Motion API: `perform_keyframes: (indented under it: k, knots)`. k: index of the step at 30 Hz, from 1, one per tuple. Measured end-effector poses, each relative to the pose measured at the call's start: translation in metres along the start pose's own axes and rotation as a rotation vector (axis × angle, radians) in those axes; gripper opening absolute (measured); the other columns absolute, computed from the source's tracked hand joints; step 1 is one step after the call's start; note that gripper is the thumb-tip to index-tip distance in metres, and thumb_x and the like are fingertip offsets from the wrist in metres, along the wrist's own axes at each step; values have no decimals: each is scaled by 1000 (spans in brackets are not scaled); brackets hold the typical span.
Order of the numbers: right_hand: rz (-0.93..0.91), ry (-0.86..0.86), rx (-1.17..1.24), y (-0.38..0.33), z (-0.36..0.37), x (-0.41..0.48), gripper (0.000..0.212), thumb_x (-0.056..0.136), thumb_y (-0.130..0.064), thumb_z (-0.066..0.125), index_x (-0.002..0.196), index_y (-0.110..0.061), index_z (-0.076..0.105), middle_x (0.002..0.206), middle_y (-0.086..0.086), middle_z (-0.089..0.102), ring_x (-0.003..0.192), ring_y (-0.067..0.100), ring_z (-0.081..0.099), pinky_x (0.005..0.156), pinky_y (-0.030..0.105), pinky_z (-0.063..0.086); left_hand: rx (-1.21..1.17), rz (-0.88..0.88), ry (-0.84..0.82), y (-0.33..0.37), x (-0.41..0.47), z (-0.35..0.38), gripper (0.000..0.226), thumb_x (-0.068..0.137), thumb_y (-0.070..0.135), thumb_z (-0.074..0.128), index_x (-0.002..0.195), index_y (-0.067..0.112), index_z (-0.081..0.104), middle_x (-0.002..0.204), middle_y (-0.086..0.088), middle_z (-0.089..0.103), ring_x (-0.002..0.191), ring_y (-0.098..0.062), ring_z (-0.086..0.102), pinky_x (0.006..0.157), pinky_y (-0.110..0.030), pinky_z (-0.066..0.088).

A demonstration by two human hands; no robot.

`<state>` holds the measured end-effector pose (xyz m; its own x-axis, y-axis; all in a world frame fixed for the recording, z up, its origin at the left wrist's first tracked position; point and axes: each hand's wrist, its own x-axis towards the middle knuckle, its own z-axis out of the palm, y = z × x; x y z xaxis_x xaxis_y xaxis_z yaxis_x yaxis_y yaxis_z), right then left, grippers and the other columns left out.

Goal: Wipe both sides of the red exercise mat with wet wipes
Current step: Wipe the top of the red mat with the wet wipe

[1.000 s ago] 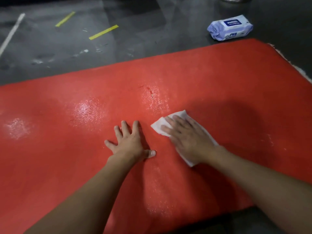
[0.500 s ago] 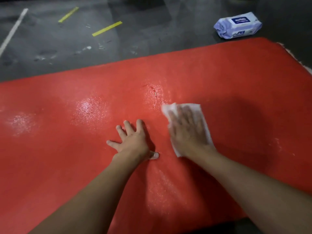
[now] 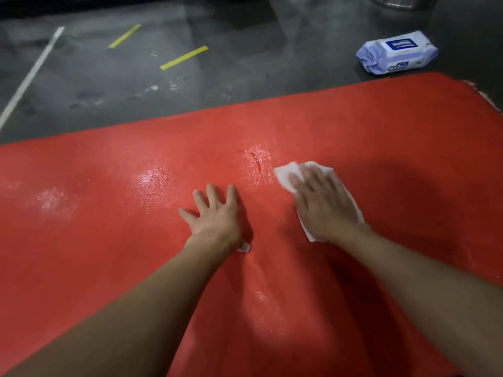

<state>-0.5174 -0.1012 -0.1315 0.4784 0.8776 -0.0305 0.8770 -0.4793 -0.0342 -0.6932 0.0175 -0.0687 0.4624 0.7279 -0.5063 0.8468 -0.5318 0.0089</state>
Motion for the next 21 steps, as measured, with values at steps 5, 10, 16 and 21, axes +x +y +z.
perform_keyframes:
  k: [5,10,16,21]
  knots:
    - [-149,3,66,-45,11,-7,58,99,-44,15,156,-35,20,166,-3,13,153,19,7,123,50,4,-21,23,-65,1,10,-7,139,54,41,93,154,28,-2,161,-8,-12,148,-43,-6,109,-68,23]
    - [86,17,38,-6,1,25,55,102,-39,16,157,-32,15,166,-2,9,153,18,1,123,45,1,-151,30,41,-10,23,-19,80,59,42,90,127,38,50,135,-1,40,128,-37,35,92,-53,39]
    - [-249,-17,-13,-9,0,28,60,99,-42,7,156,-34,20,165,-4,14,153,17,8,123,45,6,-4,-13,98,-4,46,-23,101,56,41,90,136,34,29,137,-6,31,131,-36,29,98,-59,34]
    - [90,18,126,-34,8,38,54,102,-44,15,156,-36,17,166,-4,8,153,19,2,122,49,-1,-69,7,-55,0,55,-31,131,61,30,92,154,34,-1,162,1,-13,149,-36,-10,108,-71,19]
